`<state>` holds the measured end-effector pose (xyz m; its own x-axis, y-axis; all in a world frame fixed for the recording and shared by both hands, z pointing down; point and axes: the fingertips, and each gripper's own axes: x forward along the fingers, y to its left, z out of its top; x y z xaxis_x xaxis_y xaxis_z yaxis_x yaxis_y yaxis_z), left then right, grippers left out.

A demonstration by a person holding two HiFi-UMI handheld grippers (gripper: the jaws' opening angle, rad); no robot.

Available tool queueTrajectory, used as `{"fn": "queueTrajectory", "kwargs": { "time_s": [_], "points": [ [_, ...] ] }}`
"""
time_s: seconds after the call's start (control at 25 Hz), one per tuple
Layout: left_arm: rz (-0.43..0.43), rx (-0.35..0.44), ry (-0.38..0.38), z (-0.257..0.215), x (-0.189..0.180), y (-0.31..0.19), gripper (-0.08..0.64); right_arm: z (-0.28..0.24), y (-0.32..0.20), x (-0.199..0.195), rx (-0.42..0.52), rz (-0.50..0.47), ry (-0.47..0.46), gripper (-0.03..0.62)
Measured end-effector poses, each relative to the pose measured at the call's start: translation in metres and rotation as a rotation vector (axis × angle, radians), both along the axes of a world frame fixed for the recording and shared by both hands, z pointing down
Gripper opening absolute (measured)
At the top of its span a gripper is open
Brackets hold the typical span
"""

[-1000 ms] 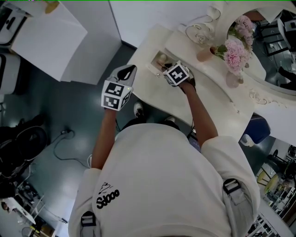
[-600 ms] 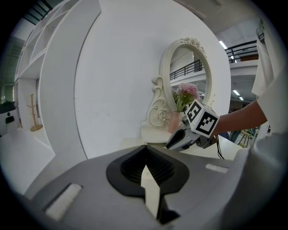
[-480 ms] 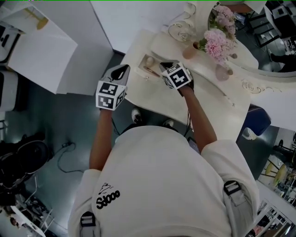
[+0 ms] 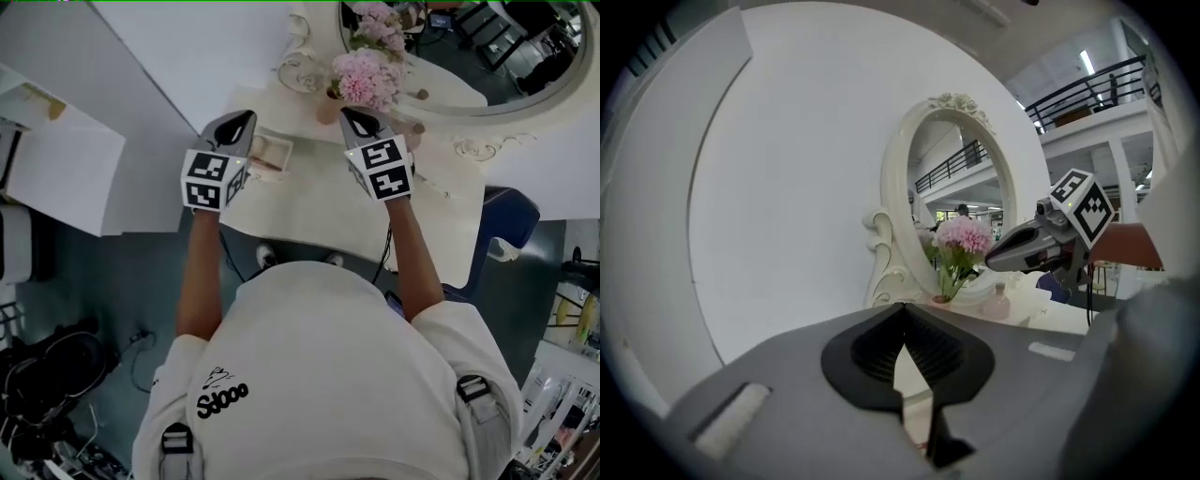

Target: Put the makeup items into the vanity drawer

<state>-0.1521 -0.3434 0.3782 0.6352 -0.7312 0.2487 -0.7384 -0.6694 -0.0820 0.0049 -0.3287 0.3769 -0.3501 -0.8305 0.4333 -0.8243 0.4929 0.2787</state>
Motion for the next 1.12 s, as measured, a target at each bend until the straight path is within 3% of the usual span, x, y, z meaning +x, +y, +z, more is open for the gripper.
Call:
{"fn": "queueTrajectory", "kwargs": {
  "time_s": [0.32,0.6,0.8,1.12],
  "points": [
    [0.085,0.119,0.017,-0.062,0.063,0.005,0.017,-0.101,0.023,0.072,0.225,0.09,-0.121,0.002],
    [0.128,0.246,0.005,-0.119,0.085,0.008,0.017,-0.156,0.04,0.095,0.362,0.105,-0.138,0.002],
    [0.141,0.285,-0.013,-0.138,0.095,0.014,0.017,-0.167,0.04,0.098,0.383,0.098,-0.117,0.002],
    [0.152,0.272,-0.048,-0.135,0.096,0.016,0.017,-0.16,0.031,0.093,0.364,0.084,-0.111,0.002]
  ]
}}
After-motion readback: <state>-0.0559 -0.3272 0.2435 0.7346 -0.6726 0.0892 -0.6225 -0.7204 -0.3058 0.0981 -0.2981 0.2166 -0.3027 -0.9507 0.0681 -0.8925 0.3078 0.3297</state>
